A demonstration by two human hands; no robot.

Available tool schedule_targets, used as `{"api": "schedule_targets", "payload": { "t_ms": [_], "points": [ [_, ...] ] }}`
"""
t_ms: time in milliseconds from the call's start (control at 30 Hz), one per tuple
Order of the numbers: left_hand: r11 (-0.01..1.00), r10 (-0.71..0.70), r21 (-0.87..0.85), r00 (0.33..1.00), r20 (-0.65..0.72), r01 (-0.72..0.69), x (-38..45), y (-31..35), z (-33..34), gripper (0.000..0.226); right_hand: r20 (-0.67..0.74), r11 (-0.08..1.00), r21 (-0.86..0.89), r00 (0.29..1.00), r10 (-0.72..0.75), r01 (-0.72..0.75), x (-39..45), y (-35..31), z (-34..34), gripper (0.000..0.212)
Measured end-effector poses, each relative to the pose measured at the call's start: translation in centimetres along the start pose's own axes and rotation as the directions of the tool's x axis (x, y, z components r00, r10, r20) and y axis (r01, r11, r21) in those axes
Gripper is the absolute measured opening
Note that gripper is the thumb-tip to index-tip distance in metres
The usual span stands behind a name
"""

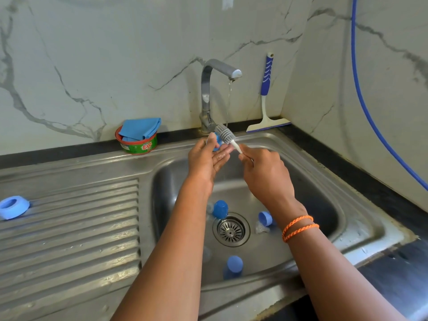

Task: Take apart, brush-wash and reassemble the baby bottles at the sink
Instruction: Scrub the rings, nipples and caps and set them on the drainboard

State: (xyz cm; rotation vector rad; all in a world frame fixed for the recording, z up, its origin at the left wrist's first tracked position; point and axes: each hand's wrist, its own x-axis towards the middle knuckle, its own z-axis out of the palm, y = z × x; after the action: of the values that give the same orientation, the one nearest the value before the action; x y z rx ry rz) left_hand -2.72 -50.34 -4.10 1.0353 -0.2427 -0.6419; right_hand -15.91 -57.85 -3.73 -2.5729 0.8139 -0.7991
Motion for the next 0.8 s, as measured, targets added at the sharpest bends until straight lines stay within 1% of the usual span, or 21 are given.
{"api": "schedule_targets", "payload": {
  "t_ms": [100, 200, 300, 467, 633, 700, 800],
  "points": [
    [1.0, 0.006, -0.005, 1.0, 0.029, -0.006, 0.0, -0.2, 0.3, 0.025, 0.022, 0.996, 0.02, 0.996, 0.083, -0.084, 0.2, 0.8, 0.0, 0.021],
    [1.0, 0.001, 0.014, 0.999, 0.046, -0.002, -0.1, -0.3, 0.5, 0.026, 0.011, 0.996, 0.064, 0.998, 0.058, -0.058, 0.2, 0.6, 0.1, 0.017],
    [0.999, -0.002, 0.04, 0.999, 0.053, 0.0, 0.0, -0.3, 0.2, 0.03, -0.017, 0.998, 0.065, 1.0, 0.015, -0.014, 0.1, 0.1, 0.0, 0.018],
    [0.998, -0.025, 0.067, 0.997, 0.072, 0.02, 0.0, -0.4, 0.3, 0.027, -0.017, 0.995, 0.035, 0.995, 0.094, -0.094, 0.3, 1.0, -0.3, 0.018],
    [0.998, -0.045, 0.053, 0.998, 0.04, 0.043, 0.2, -0.3, 0.2, 0.032, -0.009, 0.996, 0.086, 0.999, 0.038, -0.037, 0.2, 0.9, -0.4, 0.018],
    [0.997, -0.052, 0.054, 0.998, 0.029, 0.05, 0.2, -0.2, 0.0, 0.032, -0.004, 0.996, 0.08, 1.0, 0.027, -0.026, 0.2, 0.7, -0.3, 0.019],
    [0.996, -0.08, 0.031, 0.995, 0.063, 0.078, 0.2, -0.4, 0.0, 0.028, -0.01, 0.996, 0.062, 0.998, 0.06, -0.059, 0.2, 0.9, -0.3, 0.018]
  ]
}}
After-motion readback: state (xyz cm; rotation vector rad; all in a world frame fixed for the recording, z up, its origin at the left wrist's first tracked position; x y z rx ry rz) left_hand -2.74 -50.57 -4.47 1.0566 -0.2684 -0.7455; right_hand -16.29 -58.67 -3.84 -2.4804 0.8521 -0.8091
